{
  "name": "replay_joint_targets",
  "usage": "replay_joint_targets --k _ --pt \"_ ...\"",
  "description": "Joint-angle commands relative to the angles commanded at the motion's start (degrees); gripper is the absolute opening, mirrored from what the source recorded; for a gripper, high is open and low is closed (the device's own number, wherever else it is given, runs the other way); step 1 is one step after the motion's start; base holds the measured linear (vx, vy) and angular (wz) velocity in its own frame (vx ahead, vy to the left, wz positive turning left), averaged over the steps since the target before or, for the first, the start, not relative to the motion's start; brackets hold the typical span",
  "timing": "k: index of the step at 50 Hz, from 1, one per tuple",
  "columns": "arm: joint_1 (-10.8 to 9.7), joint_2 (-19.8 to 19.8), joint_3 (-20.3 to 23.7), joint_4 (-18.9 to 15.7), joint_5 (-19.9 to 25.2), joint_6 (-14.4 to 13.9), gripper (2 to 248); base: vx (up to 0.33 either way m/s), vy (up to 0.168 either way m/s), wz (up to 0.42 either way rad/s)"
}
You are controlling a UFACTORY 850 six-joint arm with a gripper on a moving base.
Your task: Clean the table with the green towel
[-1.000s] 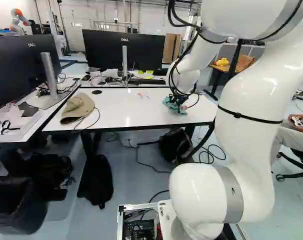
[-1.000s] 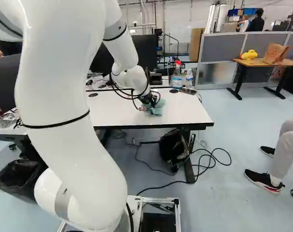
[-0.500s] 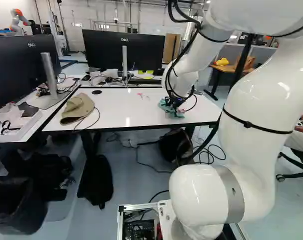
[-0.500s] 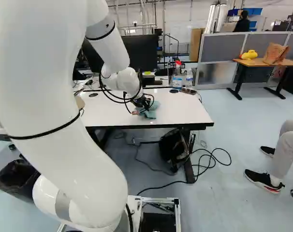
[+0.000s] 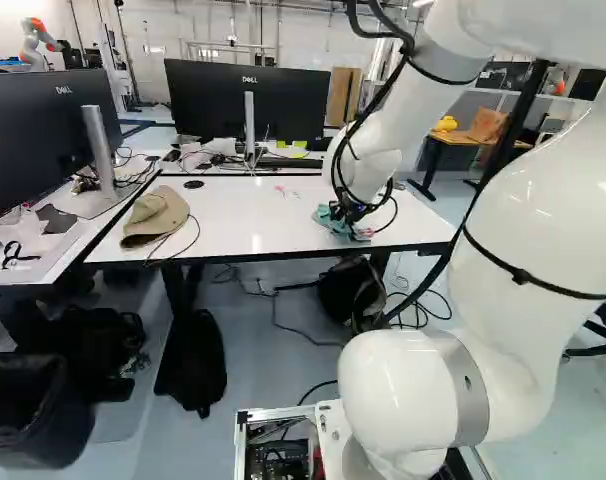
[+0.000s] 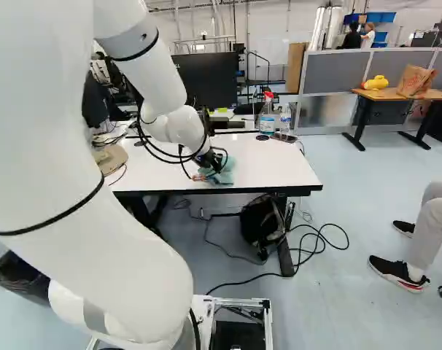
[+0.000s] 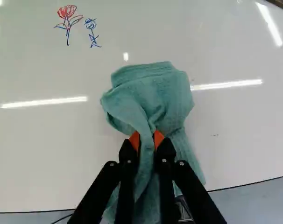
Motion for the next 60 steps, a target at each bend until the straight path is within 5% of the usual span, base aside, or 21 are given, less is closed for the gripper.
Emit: replay_joint_targets --k 20,60 --pt "-2.9 4.2 4.1 0.0 0.0 0.0 55 0.0 0.0 0.0" --pt "-11.3 -1.3 -1.3 0.0 0.0 0.0 55 0.0 0.0 0.0"
